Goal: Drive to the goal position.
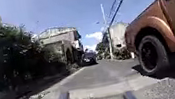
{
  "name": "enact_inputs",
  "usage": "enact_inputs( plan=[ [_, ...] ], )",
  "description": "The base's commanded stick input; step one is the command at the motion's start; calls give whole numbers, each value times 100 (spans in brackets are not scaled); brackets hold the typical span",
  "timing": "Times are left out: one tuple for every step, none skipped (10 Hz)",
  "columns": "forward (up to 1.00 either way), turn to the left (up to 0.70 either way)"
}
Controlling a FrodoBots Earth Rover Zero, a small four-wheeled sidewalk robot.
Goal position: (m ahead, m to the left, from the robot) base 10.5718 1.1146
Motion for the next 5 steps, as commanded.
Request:
enact_inputs(
  plan=[
    [100, -15],
    [97, 0],
    [89, 0],
    [85, 0],
    [80, -11]
  ],
)
